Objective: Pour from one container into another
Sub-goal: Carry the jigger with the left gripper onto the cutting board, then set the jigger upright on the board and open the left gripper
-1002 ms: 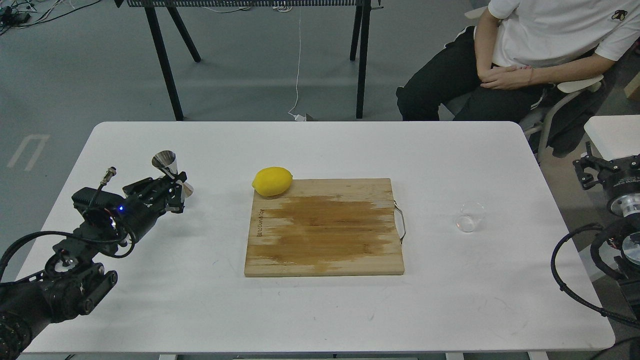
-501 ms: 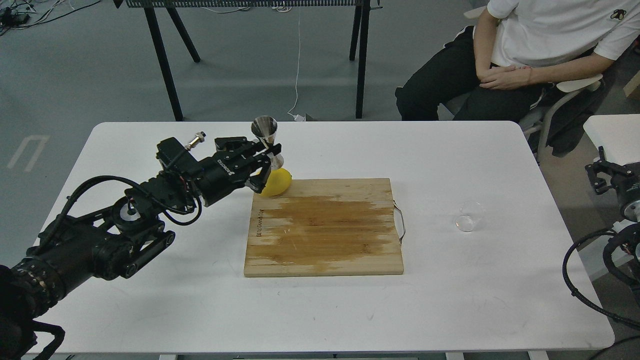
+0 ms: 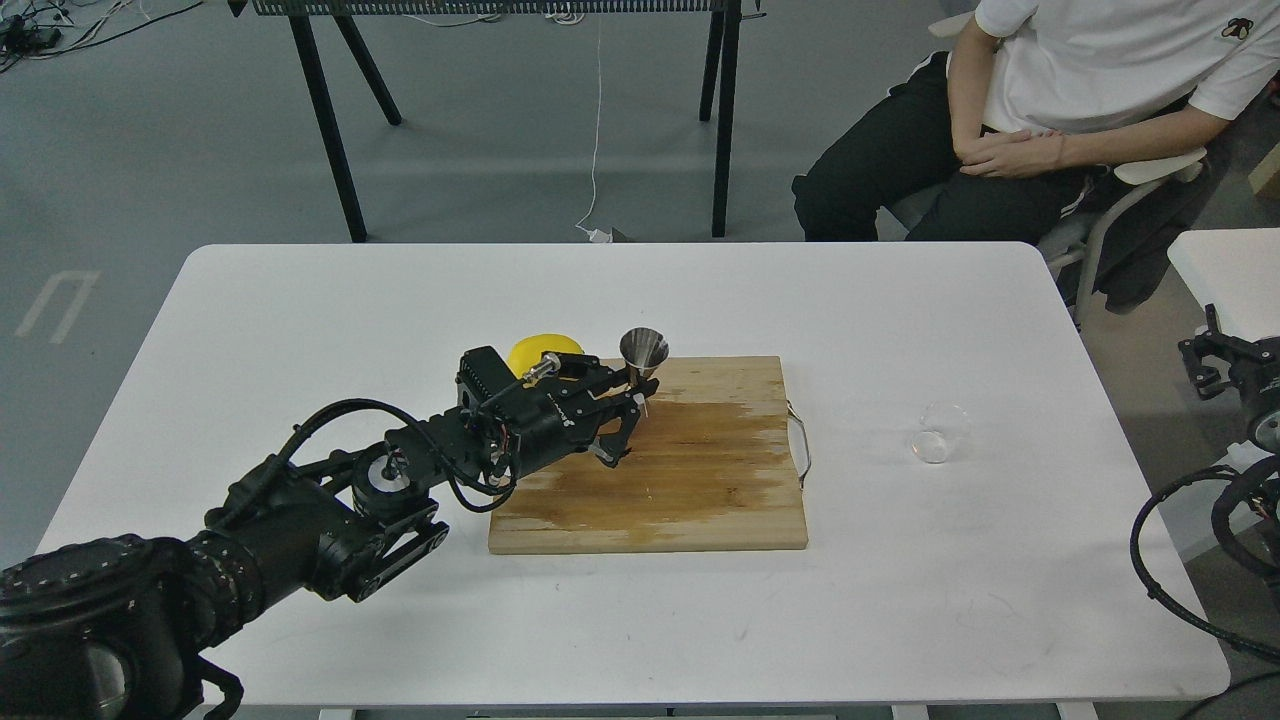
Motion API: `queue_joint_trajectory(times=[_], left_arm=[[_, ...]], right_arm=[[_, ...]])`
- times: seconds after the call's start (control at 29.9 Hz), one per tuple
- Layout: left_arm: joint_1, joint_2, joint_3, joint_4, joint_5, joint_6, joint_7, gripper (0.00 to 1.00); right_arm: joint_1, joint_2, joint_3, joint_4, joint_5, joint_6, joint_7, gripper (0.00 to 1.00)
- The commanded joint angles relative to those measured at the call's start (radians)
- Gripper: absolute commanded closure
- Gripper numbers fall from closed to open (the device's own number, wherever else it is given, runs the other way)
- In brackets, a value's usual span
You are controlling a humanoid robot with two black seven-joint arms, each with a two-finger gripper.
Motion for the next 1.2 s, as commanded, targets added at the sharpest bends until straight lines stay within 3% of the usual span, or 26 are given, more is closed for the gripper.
queue_joint_trajectory(times=[0.0,0.27,0.47,0.73,0.87,1.0,1.07,1.17], left_arm=[[0.006,-0.017,0.047,0.028,0.000,0.000,0.003,0.94],[0.009,-0.040,0.050,0.029,0.000,0.000,0.025,0.87],[0.006,-0.049,0.048,0.029,0.000,0.000,0.025,0.73],[0.018,-0.049,0.045,0.029,0.000,0.000,0.025,0.71],[0.018,-0.049,0.047,0.028,0.000,0.000,0.025,0.53],[0.018,-0.037,0.047,0.023,0.000,0.000,0.022,0.43],[0.018,-0.029,0.045,0.017,0.000,0.000,0.017,0.29],[0.023,-0.026,0.045,0.017,0.000,0.000,0.011,0.26]], right_arm=[[-0.001,-0.001,0.000,0.000,0.000,0.000,0.000,0.00],[-0.001,0.002,0.000,0.000,0.000,0.000,0.000,0.00],[-0.001,0.004,0.000,0.000,0.000,0.000,0.000,0.00],[-0.001,0.002,0.000,0.000,0.000,0.000,0.000,0.00],[-0.001,0.002,0.000,0.000,0.000,0.000,0.000,0.00],[-0.001,0.001,0.000,0.000,0.000,0.000,0.000,0.00],[-0.003,0.001,0.000,-0.001,0.000,0.000,0.000,0.00],[-0.004,0.002,0.000,0.000,0.000,0.000,0.000,0.00]])
